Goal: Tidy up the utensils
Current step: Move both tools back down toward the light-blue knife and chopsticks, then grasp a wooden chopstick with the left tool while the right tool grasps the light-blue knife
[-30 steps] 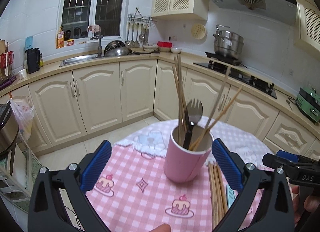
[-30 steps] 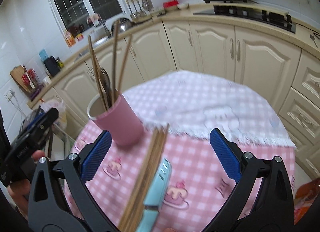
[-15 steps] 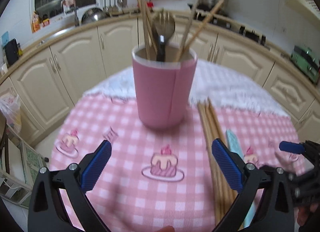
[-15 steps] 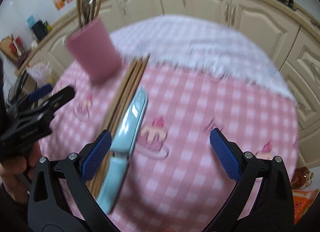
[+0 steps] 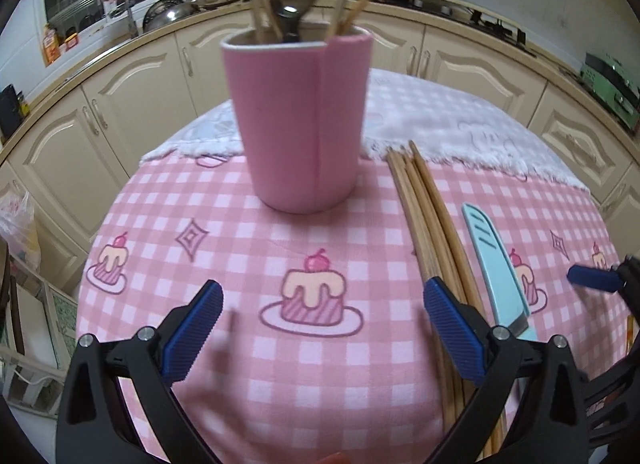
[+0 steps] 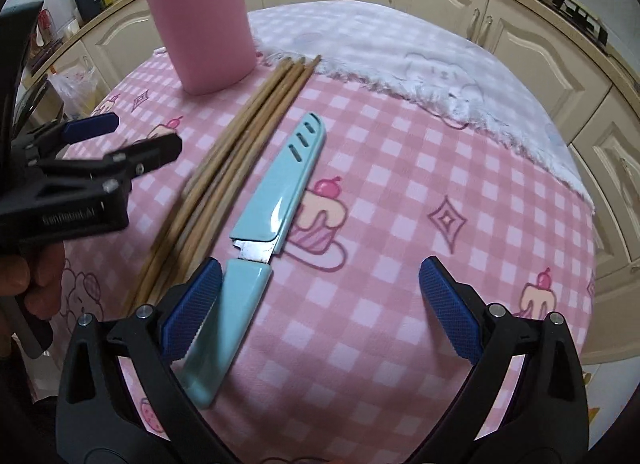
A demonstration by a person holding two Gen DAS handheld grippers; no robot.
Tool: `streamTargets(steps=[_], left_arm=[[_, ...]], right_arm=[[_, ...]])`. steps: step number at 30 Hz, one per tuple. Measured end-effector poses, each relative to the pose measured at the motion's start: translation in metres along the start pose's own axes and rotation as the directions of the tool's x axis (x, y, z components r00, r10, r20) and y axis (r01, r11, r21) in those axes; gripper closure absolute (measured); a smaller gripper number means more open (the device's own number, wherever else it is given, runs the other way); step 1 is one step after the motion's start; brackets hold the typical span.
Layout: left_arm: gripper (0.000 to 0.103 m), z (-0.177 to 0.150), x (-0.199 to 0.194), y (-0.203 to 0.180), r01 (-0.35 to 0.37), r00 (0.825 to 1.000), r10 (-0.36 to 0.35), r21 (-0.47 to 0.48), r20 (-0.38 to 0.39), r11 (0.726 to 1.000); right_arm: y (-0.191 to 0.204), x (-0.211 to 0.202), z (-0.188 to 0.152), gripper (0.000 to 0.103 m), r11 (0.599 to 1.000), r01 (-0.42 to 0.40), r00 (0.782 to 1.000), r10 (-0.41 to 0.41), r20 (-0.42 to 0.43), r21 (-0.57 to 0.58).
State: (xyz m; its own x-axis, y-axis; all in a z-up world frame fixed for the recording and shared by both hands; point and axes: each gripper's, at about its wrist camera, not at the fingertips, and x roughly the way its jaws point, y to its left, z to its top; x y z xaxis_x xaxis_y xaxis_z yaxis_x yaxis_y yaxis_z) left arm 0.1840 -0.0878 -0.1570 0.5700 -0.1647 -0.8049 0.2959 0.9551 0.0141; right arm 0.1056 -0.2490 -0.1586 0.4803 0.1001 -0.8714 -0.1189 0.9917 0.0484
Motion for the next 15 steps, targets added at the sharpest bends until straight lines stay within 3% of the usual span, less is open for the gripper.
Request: streamTargets(steps=[5,15], left_arm=[[0.005,0.002,0.01,-0.009,-0.009,1.0,0.009,0.034,-0.025,0.999],[0.005,0.014,0.025,-0.012,0.003,0.999,-0.003,0.002,-0.048,1.0]], right_arm=[[-0.011,-0.001,0.0,0.006,1.0,0.006,1.0,-0.006,-0.002,0.017],[-0.023,0.001,0.003,0.006,0.999,0.009,1.0,-0.009,-0.002,0.05]])
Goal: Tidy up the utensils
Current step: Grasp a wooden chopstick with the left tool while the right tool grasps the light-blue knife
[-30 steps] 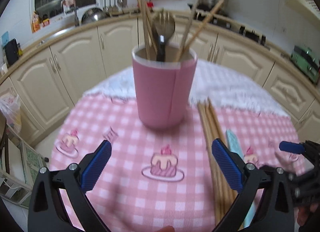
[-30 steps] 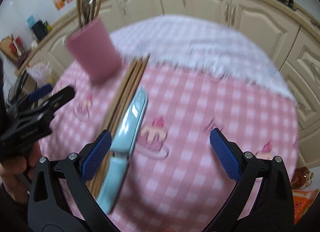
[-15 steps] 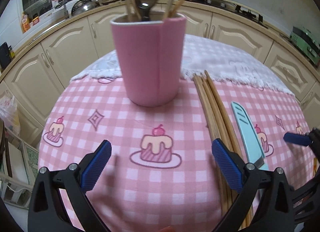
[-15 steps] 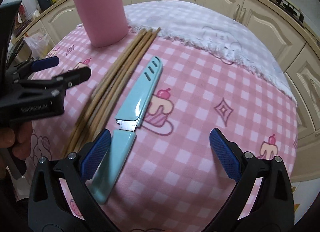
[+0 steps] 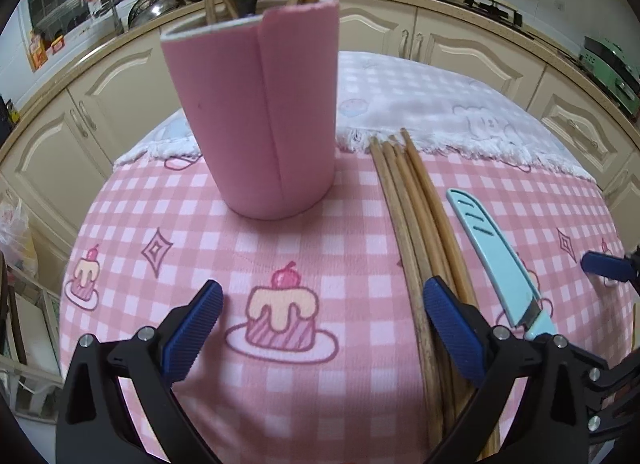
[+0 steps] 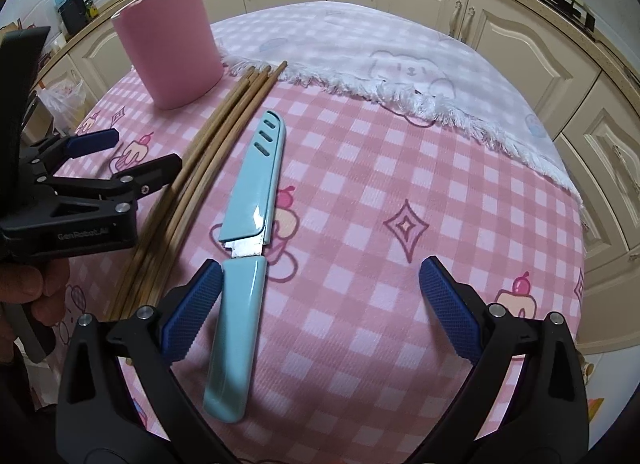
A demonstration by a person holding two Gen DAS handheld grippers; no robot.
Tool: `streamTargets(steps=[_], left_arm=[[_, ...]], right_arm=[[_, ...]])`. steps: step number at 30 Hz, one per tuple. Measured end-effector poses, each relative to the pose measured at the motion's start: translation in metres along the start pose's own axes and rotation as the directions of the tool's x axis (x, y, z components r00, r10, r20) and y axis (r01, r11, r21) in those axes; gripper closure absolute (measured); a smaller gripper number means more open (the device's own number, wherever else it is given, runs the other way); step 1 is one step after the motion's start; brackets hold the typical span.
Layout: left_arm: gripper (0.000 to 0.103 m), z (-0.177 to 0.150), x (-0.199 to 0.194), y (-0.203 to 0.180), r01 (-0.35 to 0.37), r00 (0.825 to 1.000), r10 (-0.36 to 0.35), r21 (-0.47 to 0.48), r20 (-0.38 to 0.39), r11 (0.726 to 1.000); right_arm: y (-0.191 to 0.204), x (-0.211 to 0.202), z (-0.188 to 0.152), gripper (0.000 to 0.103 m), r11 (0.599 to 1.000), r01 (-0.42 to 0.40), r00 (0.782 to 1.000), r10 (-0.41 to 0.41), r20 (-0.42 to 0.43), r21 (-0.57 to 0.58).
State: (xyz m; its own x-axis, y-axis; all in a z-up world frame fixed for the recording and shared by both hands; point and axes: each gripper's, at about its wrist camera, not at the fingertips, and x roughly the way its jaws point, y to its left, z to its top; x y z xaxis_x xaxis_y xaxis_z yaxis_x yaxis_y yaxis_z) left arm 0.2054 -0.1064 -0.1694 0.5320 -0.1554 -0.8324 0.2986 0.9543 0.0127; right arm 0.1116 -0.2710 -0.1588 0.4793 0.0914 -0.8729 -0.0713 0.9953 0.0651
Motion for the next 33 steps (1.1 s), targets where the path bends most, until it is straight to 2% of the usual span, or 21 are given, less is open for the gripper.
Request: streamTargets(steps=[1,2,7,14,15,16,18,24,26,27,28,29,30,33], left_arm=[[0.005,-0.001,0.005,0.001,-0.011,1.0,0.011,-0.004,-0.02,1.0],[0.004,0.0,0.006,0.0,-0.017,1.0,0.017,0.001,-0.001,1.0],[0.006,0.005,0.011,-0.003,-0.014,1.0,0.014,-0.002,-0.015,1.0],[0.038,0.022,0.009,-0.013,0.024,0.999,-0.022,0.055,-0.033,0.998],[0.043,0.024,0.009,-0.014,0.02,0.999,-0.017,0.064,-0.036,0.998],[0.045,0.026,0.01,-0.015,0.028,0.999,-0.025,0.066,-0.041,0.997],[0.05,0.03,0.012,-0.016,0.041,0.998,-0.037,0.078,-0.054,0.996],[0.056,0.041,0.02,-0.021,0.055,0.996,-0.046,0.106,-0.079,0.993],[0.064,0.043,0.02,-0.019,0.073,0.995,-0.065,0.106,-0.079,0.992],[0.073,0.043,0.02,-0.02,0.08,0.994,-0.071,0.106,-0.078,0.991],[0.08,0.043,0.02,-0.022,0.085,0.994,-0.077,0.107,-0.077,0.991],[0.094,0.043,0.02,-0.023,0.097,0.993,-0.089,0.105,-0.079,0.99],[0.097,0.042,0.02,-0.023,0.109,0.992,-0.1,0.101,-0.082,0.989],[0.098,0.037,0.017,-0.019,0.128,0.99,-0.121,0.096,-0.079,0.987]], right_arm=[[-0.001,0.0,0.001,0.006,1.0,-0.001,1.0,0.001,-0.001,0.005],[-0.003,0.0,0.003,0.006,1.0,-0.003,1.0,0.003,-0.002,0.011],[-0.006,0.003,0.01,0.006,0.999,-0.018,1.0,0.018,0.002,0.041],[0.009,0.022,0.035,0.007,1.0,-0.005,1.0,0.006,-0.021,0.015],[0.012,0.025,0.04,0.011,1.0,0.002,1.0,-0.002,-0.026,0.005],[0.014,0.027,0.043,0.018,1.0,0.015,1.0,-0.015,-0.027,-0.005],[0.018,0.029,0.049,0.023,0.999,0.032,0.999,-0.033,-0.029,-0.019],[0.018,0.033,0.058,0.026,0.999,0.028,0.999,-0.029,-0.038,-0.029],[0.021,0.033,0.059,0.036,0.999,0.028,0.999,-0.029,-0.035,-0.045],[0.024,0.033,0.059,0.048,0.998,0.027,0.999,-0.028,-0.029,-0.056],[0.026,0.032,0.06,0.068,0.998,0.021,1.0,-0.022,-0.022,-0.066],[0.029,0.03,0.06,0.074,0.997,0.013,1.0,-0.014,-0.017,-0.072],[0.031,0.03,0.06,0.075,0.997,0.012,1.0,-0.014,-0.018,-0.074],[0.028,0.028,0.06,0.076,0.998,-0.019,1.0,0.018,-0.01,-0.062]])
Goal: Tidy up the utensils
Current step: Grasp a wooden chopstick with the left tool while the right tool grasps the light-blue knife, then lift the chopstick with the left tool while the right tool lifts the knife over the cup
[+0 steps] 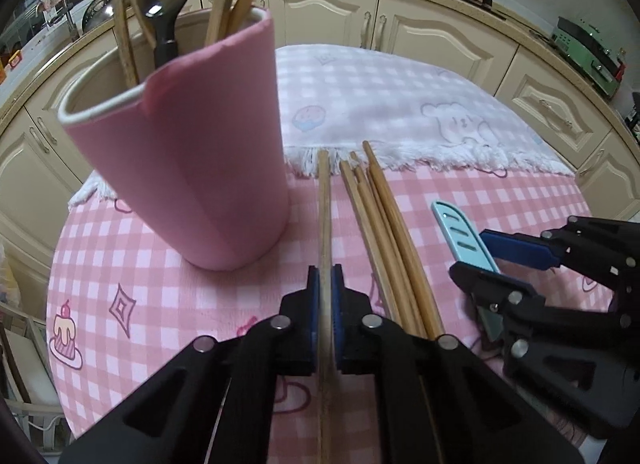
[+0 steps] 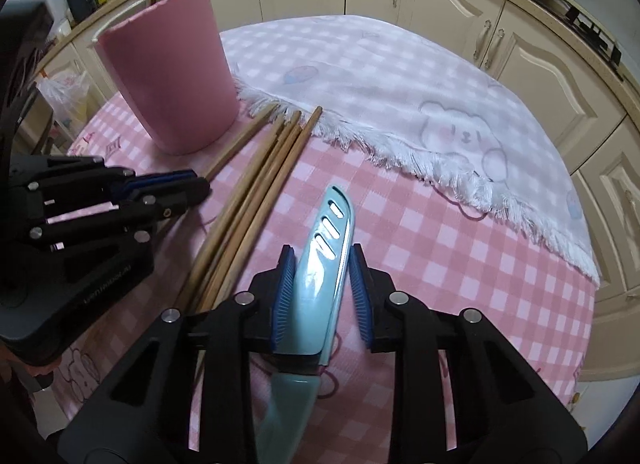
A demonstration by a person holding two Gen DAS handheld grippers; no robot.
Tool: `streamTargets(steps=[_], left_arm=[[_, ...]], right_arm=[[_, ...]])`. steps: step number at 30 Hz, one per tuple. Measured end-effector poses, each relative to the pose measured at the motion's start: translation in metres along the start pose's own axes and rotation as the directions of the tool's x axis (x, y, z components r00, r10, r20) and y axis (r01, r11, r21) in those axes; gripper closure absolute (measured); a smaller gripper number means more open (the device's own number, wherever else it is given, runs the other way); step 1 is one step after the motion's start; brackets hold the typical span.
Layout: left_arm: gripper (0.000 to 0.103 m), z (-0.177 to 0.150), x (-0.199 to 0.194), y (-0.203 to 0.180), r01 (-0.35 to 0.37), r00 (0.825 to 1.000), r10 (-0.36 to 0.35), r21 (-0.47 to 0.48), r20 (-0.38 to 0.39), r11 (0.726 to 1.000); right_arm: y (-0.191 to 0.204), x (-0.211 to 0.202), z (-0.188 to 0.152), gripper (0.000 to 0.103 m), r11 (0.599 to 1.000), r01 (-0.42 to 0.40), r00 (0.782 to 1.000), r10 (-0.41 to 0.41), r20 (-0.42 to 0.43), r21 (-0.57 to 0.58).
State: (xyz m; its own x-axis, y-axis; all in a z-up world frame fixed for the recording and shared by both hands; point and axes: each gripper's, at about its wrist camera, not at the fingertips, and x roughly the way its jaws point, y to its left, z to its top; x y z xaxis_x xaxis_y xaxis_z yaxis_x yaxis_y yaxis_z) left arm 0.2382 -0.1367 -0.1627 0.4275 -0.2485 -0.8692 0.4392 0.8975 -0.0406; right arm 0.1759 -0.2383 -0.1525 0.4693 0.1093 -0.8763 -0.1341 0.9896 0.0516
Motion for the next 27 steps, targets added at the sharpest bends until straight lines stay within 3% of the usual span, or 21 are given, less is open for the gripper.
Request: streamTargets(steps=[10,16,21,27], left_arm=[[0.098,-0.03,-0.031,0.015,0.072,0.993,-0.065,-0.061,0.103,0.996],[0.098,-0.035,-0.063,0.017,0.101,0.967,-0.086,-0.051,0.239,0.994],[0.098,-0.04,-0.092,0.022,0.122,0.923,-0.09,-0.061,0.373,0.991],[0.098,-0.041,-0.129,0.037,0.139,0.849,-0.061,-0.111,0.525,0.984]], right_arm=[[-0.029,-0.035,-0.01,0.078,0.982,-0.158,0.979,0.141,0.148,0.106],[-0.04,-0.053,-0.012,0.079,0.965,-0.225,0.954,0.19,0.23,0.137],[-0.039,-0.072,-0.016,0.079,0.954,-0.269,0.925,0.217,0.311,0.133],[-0.038,-0.091,-0.012,0.079,0.947,-0.302,0.889,0.238,0.391,0.11]])
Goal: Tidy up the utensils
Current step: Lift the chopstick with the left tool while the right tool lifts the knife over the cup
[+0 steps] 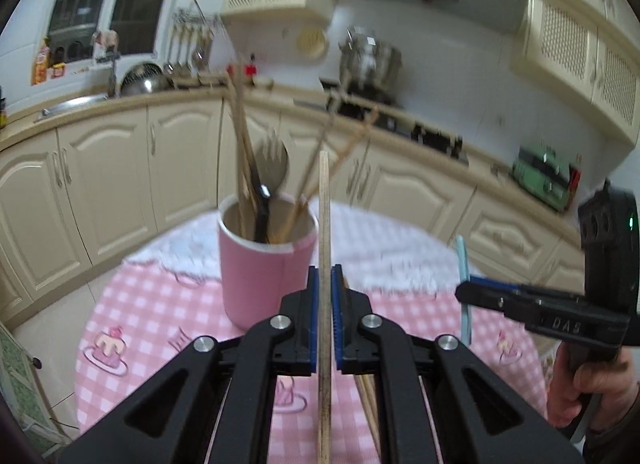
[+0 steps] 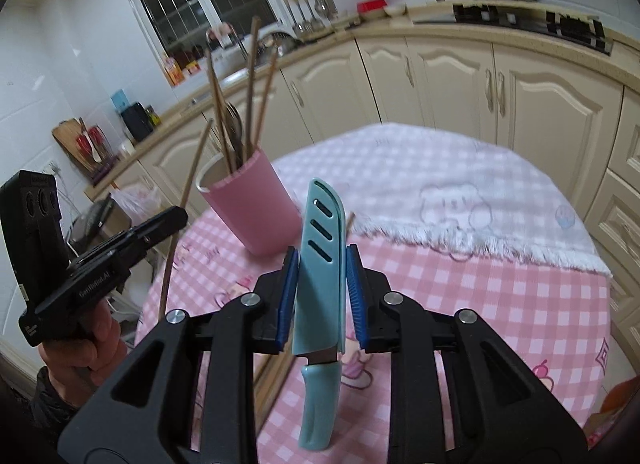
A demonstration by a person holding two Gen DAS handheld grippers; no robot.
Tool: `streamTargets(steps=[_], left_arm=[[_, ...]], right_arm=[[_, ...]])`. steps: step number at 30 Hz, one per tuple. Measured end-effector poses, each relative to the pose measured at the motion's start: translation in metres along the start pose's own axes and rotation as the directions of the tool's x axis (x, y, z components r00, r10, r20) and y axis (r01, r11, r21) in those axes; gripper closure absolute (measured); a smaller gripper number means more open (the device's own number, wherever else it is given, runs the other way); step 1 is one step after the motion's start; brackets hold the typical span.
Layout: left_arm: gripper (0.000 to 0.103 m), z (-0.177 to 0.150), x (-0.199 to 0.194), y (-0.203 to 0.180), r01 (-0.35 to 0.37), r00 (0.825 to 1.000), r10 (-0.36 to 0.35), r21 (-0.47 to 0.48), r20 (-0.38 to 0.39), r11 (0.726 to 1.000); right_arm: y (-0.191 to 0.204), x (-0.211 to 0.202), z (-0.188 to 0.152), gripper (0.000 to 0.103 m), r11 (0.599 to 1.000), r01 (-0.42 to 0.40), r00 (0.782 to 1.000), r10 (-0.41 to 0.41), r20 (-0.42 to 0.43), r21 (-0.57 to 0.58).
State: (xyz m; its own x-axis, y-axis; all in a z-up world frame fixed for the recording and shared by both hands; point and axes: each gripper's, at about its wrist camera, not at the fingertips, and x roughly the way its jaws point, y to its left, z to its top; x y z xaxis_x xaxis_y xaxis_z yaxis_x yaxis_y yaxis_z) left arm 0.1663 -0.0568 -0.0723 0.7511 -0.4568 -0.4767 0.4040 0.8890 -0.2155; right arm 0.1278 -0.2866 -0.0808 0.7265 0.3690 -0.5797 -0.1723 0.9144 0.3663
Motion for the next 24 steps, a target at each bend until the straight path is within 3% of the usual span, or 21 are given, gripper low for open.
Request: streamTargets(steps=[13,19,24], left_arm=[[0.098,0.044,-0.033,0.017,-0.038,0.973,0.052,-0.067,0.225,0.997],[0.098,0.072,-0.043,0.015,-0.053,0.943,0.072,-0.067,0.325,0.996],[0.098,0.105,-0.044,0.013,-0.053,0.906,0.074,-0.061,0.416,0.997]], right_arm=[[0.03,-0.012,0.035,0.079,0.996,-0.055,0.992,0.062,0.112,-0.07],[0.045,-0.02,0.057,0.079,0.991,-0.072,0.983,0.09,0.159,-0.111],[0.06,-0.031,0.087,0.079,0.984,-0.091,0.97,0.122,0.209,-0.152]])
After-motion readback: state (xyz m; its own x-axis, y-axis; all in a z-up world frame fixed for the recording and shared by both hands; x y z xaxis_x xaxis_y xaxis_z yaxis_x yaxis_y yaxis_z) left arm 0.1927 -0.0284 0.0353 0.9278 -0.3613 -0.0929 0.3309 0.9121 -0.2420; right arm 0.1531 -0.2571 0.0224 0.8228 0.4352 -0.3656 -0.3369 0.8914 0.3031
